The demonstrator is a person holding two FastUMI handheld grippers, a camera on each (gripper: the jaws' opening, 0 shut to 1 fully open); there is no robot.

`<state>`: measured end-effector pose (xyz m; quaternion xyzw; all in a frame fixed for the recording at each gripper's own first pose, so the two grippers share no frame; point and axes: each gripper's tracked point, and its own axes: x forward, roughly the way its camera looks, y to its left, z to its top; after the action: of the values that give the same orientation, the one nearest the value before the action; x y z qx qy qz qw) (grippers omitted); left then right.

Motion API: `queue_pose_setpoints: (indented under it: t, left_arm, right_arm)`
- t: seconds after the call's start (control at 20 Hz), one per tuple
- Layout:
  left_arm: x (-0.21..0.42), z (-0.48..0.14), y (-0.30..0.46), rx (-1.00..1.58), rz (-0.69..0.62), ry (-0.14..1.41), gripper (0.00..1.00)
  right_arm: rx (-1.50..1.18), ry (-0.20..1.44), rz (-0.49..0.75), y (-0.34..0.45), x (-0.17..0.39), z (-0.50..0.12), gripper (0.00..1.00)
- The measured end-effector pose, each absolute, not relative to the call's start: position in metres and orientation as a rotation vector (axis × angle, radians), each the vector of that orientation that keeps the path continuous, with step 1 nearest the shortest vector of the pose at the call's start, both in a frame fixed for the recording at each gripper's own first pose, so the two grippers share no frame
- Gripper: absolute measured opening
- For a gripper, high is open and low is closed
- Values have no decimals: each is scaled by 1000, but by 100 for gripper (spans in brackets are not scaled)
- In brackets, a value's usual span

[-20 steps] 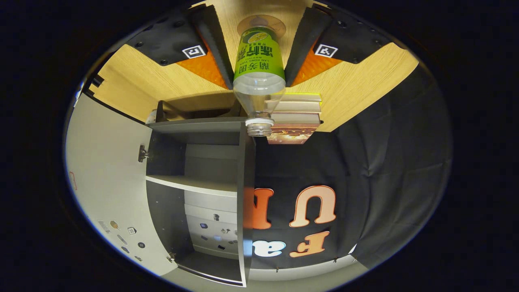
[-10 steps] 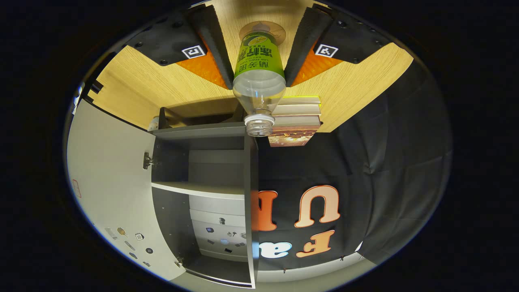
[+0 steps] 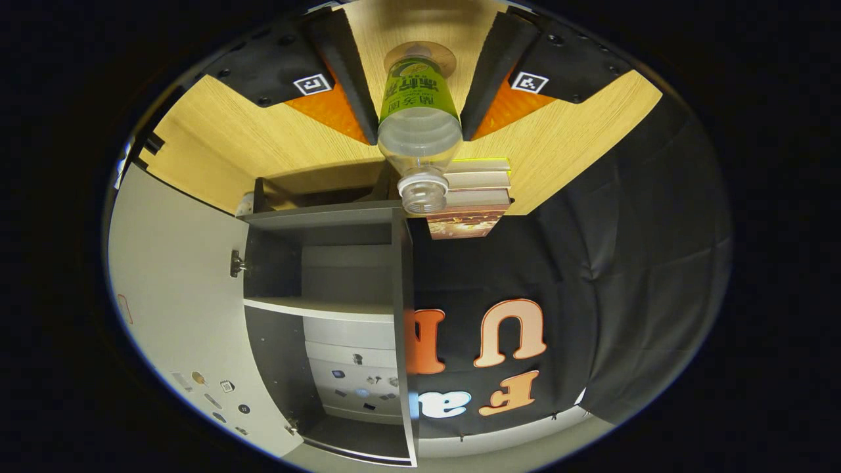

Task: Open the cabinet door with the right hand, grasp the bottle in the cabinet with the left hand and place it on the coaster, then close the cabinet door with the right hand.

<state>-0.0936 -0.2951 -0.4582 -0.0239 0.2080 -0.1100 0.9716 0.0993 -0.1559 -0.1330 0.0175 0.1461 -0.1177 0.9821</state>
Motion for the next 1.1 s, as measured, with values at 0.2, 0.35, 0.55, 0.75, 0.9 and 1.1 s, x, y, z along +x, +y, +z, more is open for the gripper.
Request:
queue_pose_setpoints:
  t: [0.2, 0.35, 0.55, 0.75, 0.9, 1.1]
  left_arm:
    - [-99, -445, -292, -58, -219, 421, 89]
    - [-108, -429, -285, -79, -198, 435, 91]
    - [-117, -374, -267, -60, -156, 386, 91]
    - [-117, -322, -259, -58, -164, 389, 91]
    - [-105, -269, -235, -24, -150, 350, 91]
    - [-77, -188, -208, -17, -109, 256, 97]
  right_arm:
    - [46, 305, -220, -155, 105, -140, 93]
    - [37, 326, -190, -150, 106, -149, 93]
    - [36, 342, -142, -144, 112, -162, 93]
    - [63, 382, -82, -135, 117, -185, 93]
    - [72, 386, -40, -130, 125, -193, 93]
    - [113, 391, 33, -113, 136, -200, 93]
